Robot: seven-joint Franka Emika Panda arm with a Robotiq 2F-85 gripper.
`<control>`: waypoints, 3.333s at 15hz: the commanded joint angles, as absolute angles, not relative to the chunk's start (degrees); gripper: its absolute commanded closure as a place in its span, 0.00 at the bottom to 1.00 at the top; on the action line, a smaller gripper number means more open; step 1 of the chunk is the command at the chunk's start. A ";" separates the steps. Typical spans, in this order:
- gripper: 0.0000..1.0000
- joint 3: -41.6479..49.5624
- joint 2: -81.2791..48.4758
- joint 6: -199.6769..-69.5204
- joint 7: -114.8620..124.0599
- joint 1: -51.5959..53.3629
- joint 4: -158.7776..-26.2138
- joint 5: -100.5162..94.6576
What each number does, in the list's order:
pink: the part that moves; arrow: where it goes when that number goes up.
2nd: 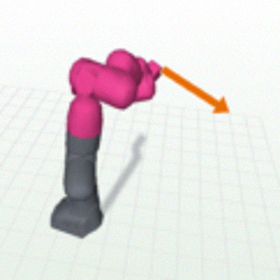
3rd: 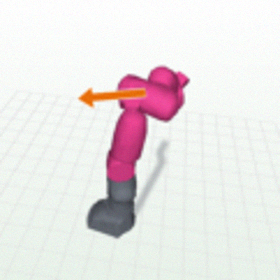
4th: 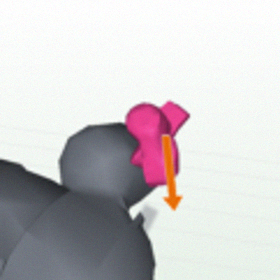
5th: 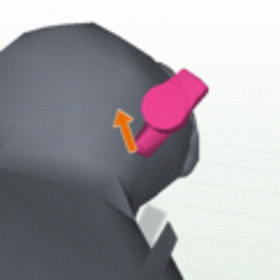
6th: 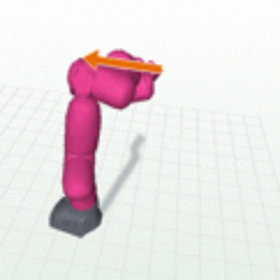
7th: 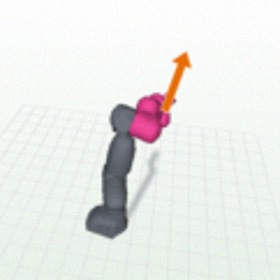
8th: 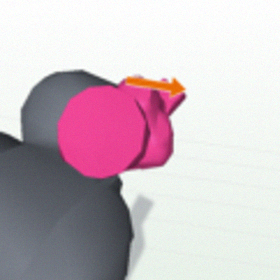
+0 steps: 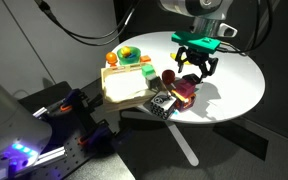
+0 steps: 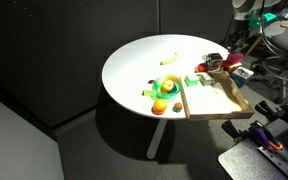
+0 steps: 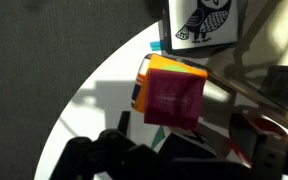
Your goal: Pick up the mulberry pink block from the block with a number image and put it in the wooden tray
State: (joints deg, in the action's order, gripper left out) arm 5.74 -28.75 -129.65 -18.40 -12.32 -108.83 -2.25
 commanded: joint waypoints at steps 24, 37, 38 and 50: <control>0.00 4.03 -30.82 -136.29 -21.26 -14.62 -109.75 -1.33; 0.53 4.14 -31.76 -141.16 -21.30 -14.15 -113.82 -2.74; 0.60 4.21 -31.45 -141.14 -21.12 -13.95 -114.16 -2.95; 0.72 4.55 -30.84 -136.32 -16.28 -7.44 -115.24 -7.68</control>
State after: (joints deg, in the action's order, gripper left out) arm 4.54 -31.73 -138.41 -19.37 -9.41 -114.12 -5.49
